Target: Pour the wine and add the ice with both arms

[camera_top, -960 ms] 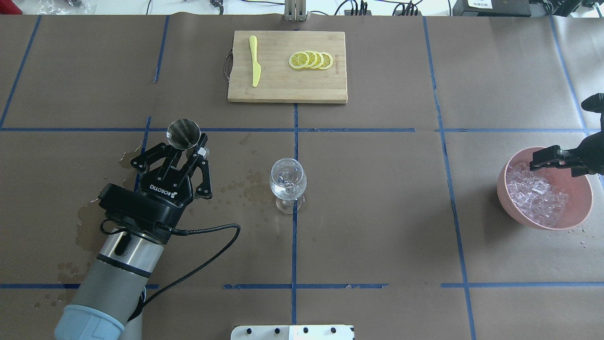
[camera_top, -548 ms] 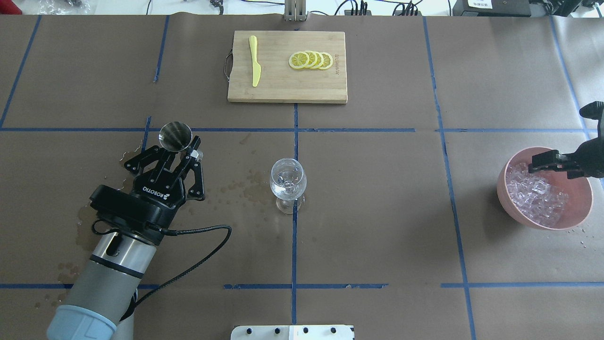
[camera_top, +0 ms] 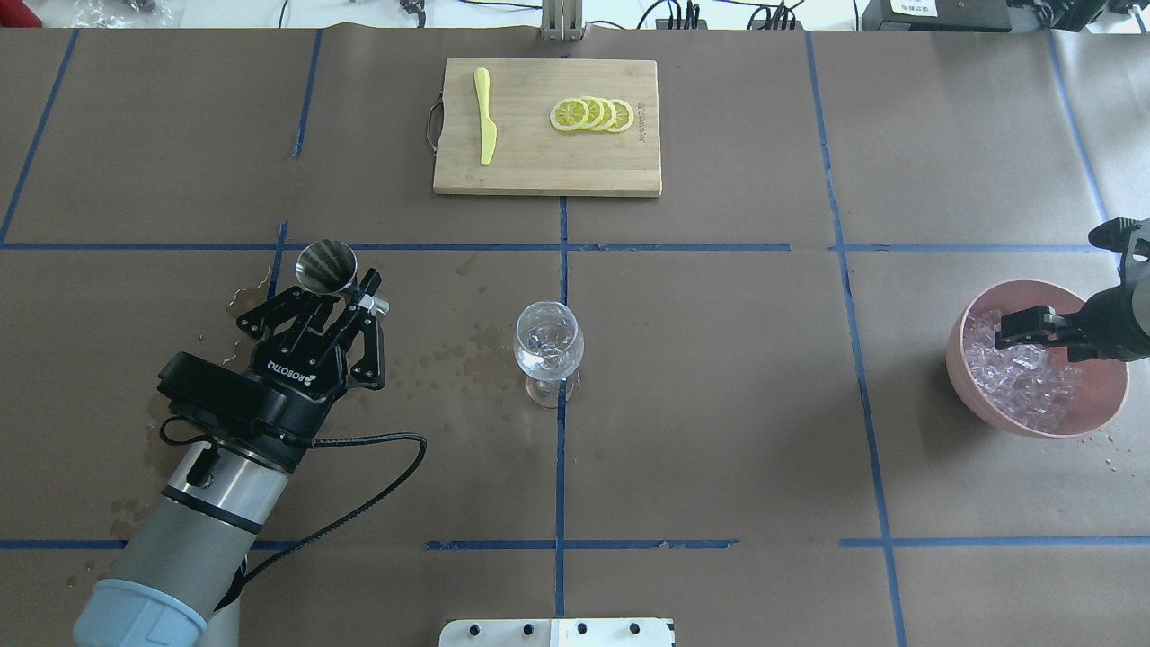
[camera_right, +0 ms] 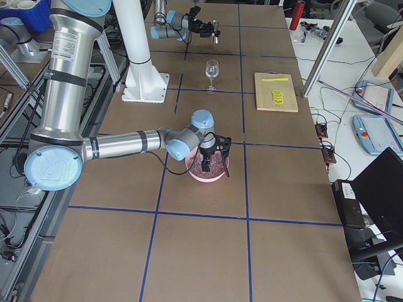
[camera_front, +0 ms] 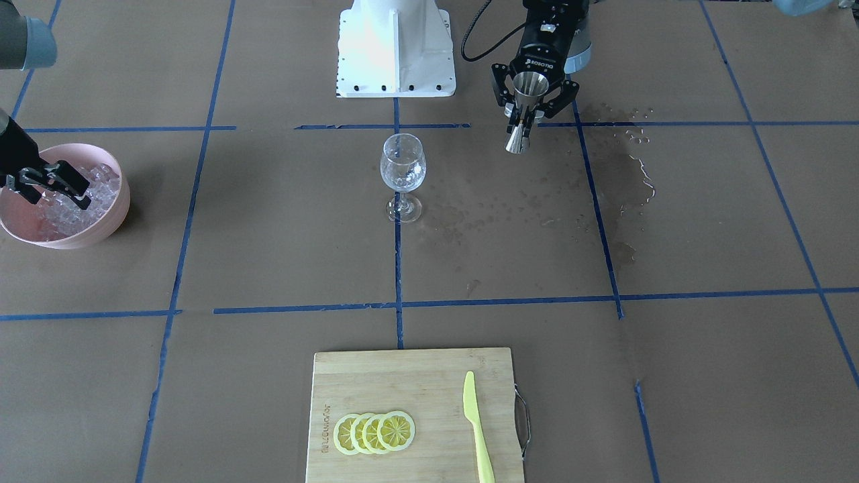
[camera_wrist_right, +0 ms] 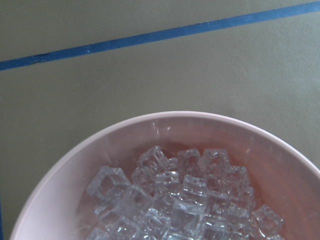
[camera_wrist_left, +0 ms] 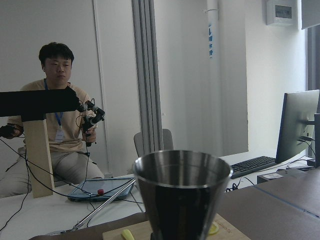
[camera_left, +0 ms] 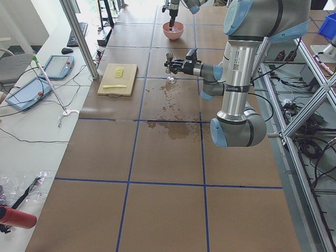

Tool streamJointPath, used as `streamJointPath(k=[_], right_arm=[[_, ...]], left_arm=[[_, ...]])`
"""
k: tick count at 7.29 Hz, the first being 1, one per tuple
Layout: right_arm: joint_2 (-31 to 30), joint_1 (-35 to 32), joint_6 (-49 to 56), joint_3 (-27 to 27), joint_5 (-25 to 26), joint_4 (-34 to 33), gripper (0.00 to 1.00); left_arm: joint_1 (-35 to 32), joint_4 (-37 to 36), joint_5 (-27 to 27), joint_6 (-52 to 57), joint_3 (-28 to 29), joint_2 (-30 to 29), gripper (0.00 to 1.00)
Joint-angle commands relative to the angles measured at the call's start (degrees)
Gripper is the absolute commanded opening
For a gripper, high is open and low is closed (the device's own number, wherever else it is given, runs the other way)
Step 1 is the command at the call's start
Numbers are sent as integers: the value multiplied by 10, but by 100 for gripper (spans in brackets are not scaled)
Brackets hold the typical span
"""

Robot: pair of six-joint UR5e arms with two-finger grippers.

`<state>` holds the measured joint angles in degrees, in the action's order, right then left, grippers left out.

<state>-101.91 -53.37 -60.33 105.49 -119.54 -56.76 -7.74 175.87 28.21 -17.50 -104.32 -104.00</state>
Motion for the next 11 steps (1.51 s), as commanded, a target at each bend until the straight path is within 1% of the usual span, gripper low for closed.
streamJointPath(k=[1, 2, 3, 5, 7, 9, 10, 11], right_arm=[[-7, 8, -3, 2, 0, 1, 86], [-11, 8, -3, 2, 0, 1, 66], [-11, 8, -3, 3, 0, 1, 48], [-15, 6, -2, 14, 0, 0, 22], [-24, 5, -2, 36, 1, -5, 0], [-36, 3, -2, 59, 1, -5, 0], [-43, 2, -2, 77, 2, -6, 0], [-45, -4, -2, 86, 2, -6, 0]], left_arm=[[0, 0, 2, -3, 0, 6, 0], [0, 0, 2, -3, 0, 6, 0], [0, 0, 2, -3, 0, 6, 0], [0, 0, 3, -3, 0, 12, 0], [0, 0, 3, -3, 1, 15, 0], [0, 0, 3, -12, 2, 26, 0], [1, 0, 35, -85, 3, 55, 0], [1, 0, 47, -109, 3, 97, 0]])
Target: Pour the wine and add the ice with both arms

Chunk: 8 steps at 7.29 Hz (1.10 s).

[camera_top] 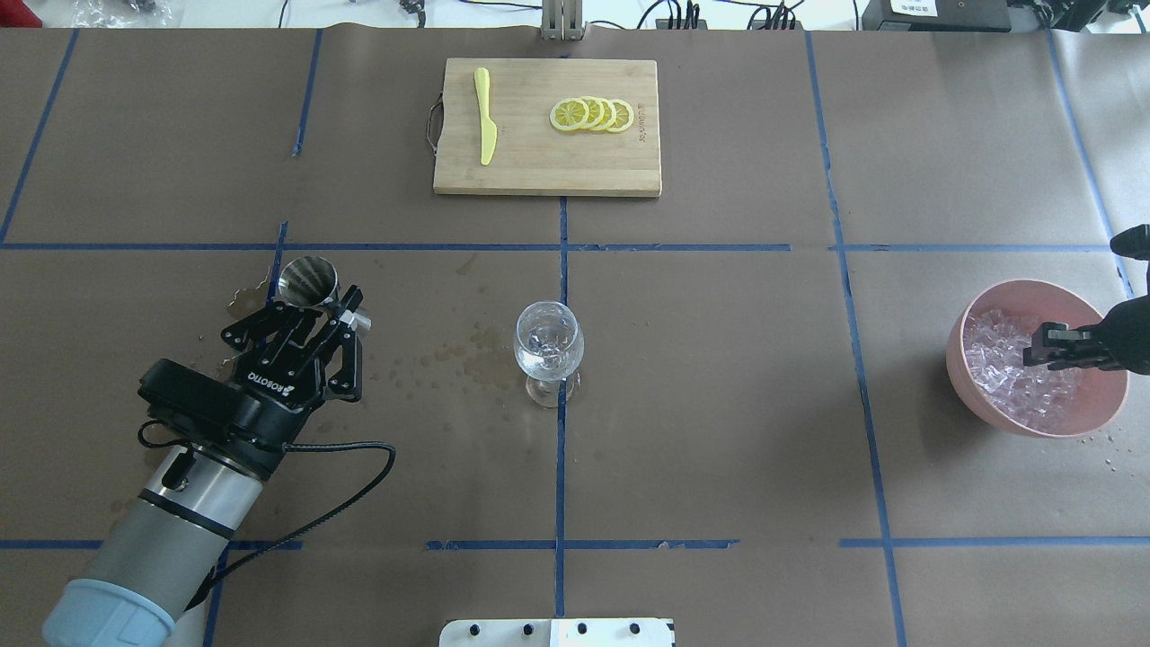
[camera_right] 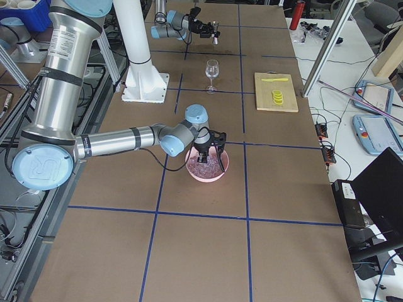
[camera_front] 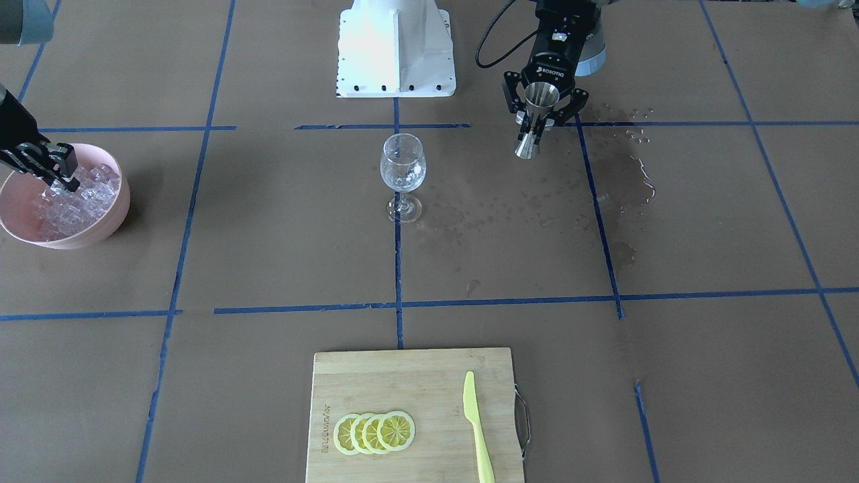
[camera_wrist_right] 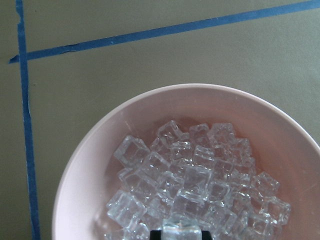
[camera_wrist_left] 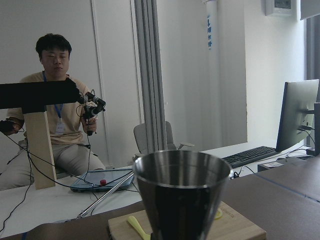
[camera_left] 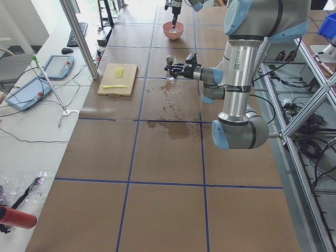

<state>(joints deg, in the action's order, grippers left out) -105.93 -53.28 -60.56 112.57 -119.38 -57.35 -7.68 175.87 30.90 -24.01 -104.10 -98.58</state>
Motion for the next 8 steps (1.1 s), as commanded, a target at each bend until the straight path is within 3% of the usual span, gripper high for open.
streamJointPath(k=[1, 4, 6, 8], right_arm=[[-6, -11, 0, 23, -2, 0, 0], [-4, -12, 0, 40, -1, 0, 0], [-2, -11, 0, 41, -1, 0, 0], [3, -10, -2, 53, -3, 0, 0]], left_arm=[[0, 0, 21, -61, 1, 62, 0], [0, 2, 15, -227, 6, 152, 0], [0, 3, 13, -327, 13, 176, 0], [2, 3, -46, -336, 63, 178, 0]])
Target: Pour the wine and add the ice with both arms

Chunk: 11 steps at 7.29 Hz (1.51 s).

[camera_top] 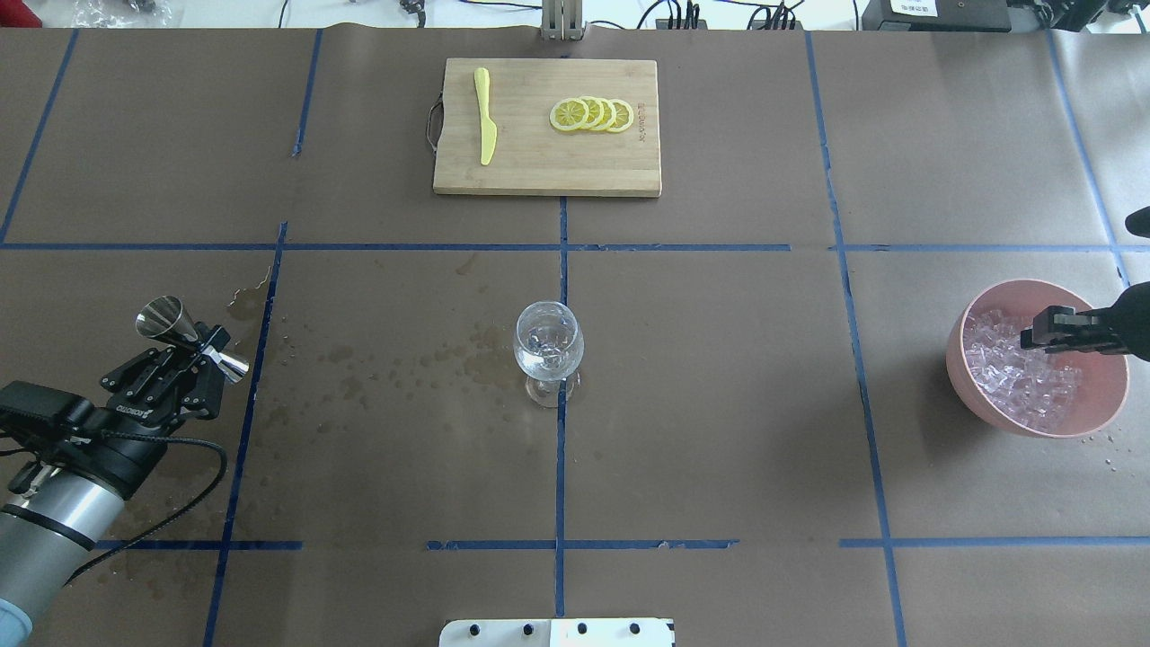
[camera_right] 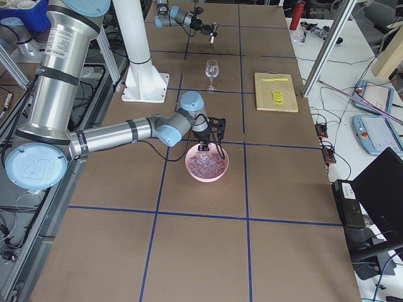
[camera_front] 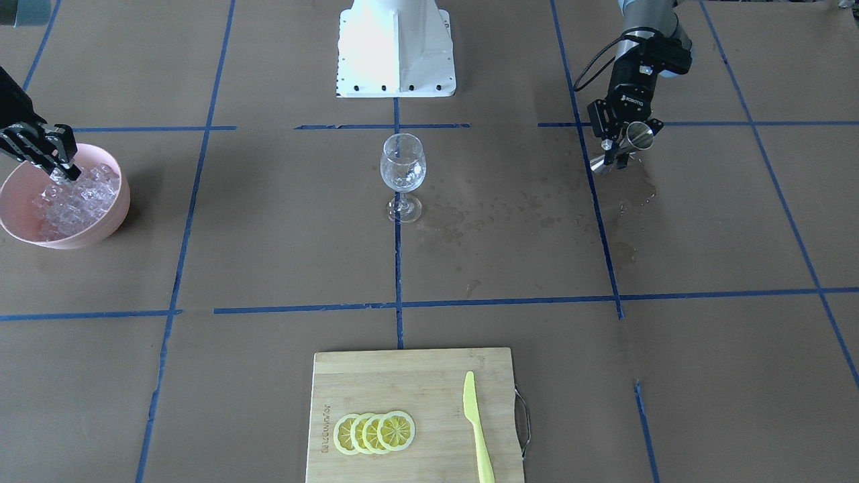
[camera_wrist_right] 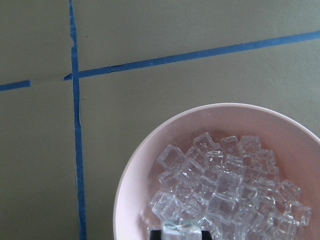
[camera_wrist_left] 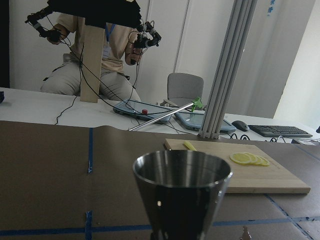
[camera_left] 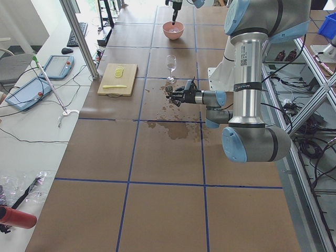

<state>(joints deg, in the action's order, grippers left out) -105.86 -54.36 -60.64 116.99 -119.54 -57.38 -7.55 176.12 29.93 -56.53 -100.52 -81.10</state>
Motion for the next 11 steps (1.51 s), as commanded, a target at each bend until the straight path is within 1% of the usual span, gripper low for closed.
streamJointPath(k=[1, 2, 4, 9, 11], right_arm=[[2, 0, -2, 22, -4, 1, 0], [3, 1, -19, 29, -5, 2, 0], [7, 0, -31, 45, -6, 2, 0], [7, 0, -60, 75, -10, 3, 0], [7, 0, -60, 75, -10, 4, 0]], left_arm=[[4, -1, -67, -11, 36, 2, 0], [7, -6, -92, -11, 39, 2, 0], [10, -9, -112, -10, 74, -3, 0], [15, -18, -110, -12, 135, -43, 0], [15, -19, -105, -15, 145, -51, 0]])
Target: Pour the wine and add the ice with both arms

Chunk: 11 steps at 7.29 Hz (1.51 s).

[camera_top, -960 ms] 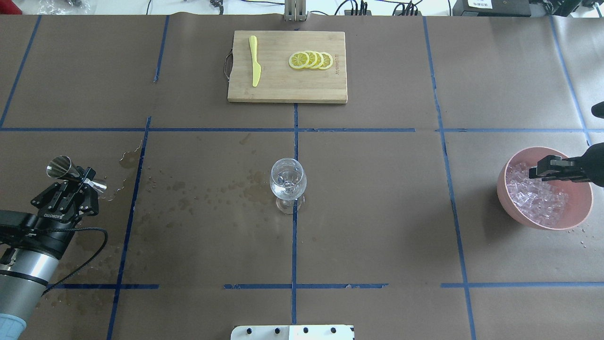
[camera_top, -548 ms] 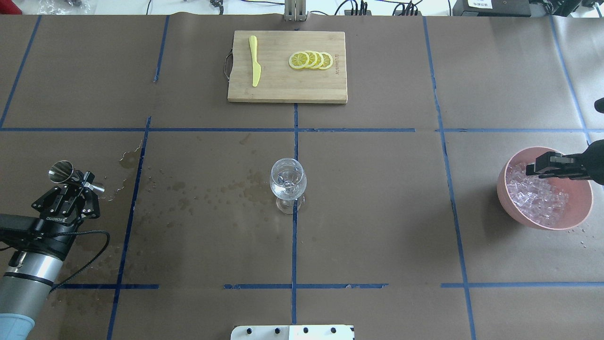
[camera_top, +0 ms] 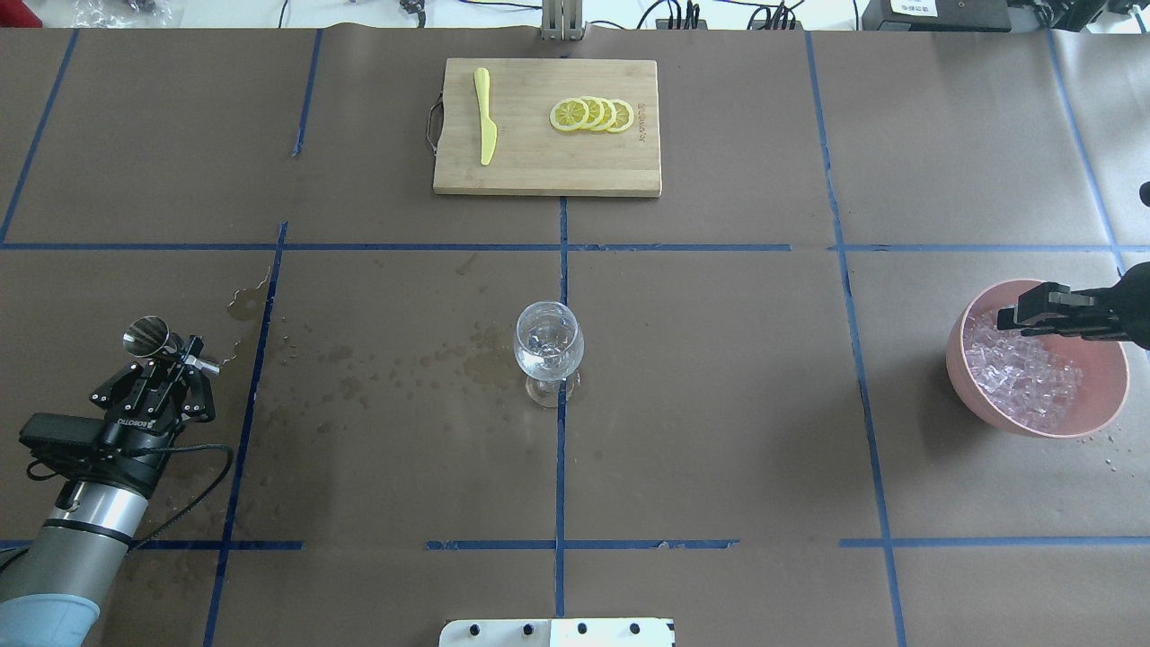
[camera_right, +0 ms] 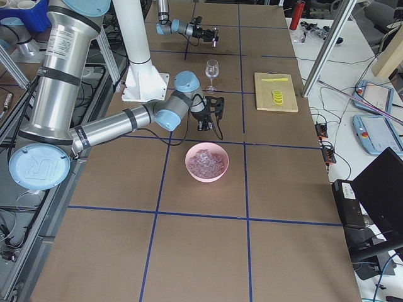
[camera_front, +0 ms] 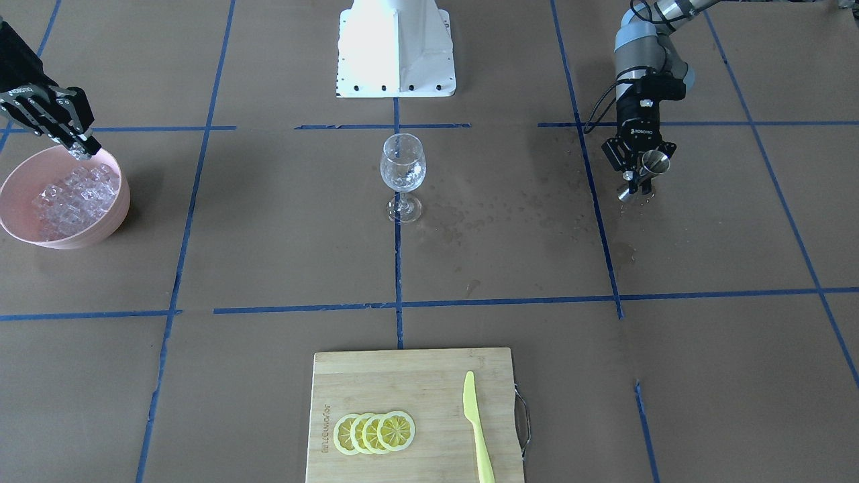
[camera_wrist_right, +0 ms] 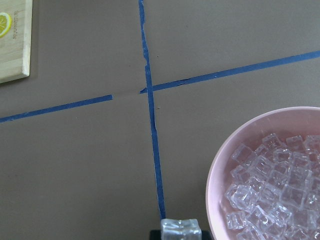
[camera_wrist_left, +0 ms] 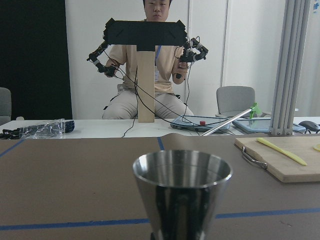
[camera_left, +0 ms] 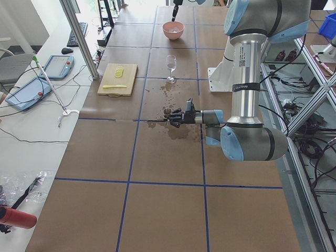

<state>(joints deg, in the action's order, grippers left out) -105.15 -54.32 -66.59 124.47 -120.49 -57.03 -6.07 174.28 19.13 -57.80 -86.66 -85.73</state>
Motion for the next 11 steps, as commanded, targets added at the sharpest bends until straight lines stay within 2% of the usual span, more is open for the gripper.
streamJointPath(k=[1, 4, 6, 8, 11], right_arm=[[0, 0, 0, 1, 0, 1, 0], [0, 0, 0, 2, 0, 1, 0], [0, 0, 0, 2, 0, 1, 0], [1, 0, -1, 2, 0, 1, 0], [1, 0, -1, 2, 1, 1, 0]], left_arm=[[0, 0, 6, -12, 6, -5, 0], [0, -1, 16, -13, 7, -5, 2], [1, -1, 24, -13, 8, -5, 26], [0, -1, 28, -13, 8, -5, 35], [0, -1, 33, -13, 8, -5, 40]])
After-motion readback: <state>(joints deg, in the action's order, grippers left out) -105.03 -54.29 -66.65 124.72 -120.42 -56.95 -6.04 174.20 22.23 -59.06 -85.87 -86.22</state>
